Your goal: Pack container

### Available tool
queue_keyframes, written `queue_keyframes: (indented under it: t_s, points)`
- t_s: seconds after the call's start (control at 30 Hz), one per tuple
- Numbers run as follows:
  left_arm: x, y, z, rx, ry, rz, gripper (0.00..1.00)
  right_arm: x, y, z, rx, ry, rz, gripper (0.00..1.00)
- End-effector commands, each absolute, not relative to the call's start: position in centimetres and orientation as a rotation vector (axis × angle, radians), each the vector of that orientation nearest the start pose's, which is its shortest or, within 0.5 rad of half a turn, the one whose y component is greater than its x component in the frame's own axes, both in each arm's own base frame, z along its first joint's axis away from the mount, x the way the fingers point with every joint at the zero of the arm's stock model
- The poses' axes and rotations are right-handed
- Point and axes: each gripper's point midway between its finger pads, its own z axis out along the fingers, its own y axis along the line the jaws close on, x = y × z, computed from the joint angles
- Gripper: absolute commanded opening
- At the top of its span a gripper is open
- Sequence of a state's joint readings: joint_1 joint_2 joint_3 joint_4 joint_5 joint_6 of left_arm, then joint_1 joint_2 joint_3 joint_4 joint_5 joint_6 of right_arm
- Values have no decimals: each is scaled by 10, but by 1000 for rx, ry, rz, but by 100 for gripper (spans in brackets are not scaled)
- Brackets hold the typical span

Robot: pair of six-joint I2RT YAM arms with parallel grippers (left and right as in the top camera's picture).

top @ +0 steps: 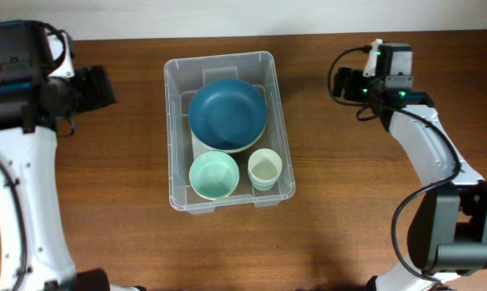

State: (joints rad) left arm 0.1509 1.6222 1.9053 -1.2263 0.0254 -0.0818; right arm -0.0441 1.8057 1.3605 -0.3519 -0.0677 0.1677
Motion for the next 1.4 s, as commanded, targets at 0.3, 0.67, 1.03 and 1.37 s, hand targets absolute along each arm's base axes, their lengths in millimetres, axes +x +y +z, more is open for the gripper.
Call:
queue_keyframes:
  t_s: [0.3,0.67,1.03,1.37]
  points:
    - [405,50,249,-176,2679,-39,99,459,-48,208,283,2314,2,99]
    - [354,26,322,-95,2483,-32,99,363,-52,292,413,2145,-24,99]
    - [264,-1,293,26,2165,-10,99,237,-48,269,464,1943,-28,99]
    - [219,-3,261,15,2095,-25,100,178,-42,237,464,1945,-28,99]
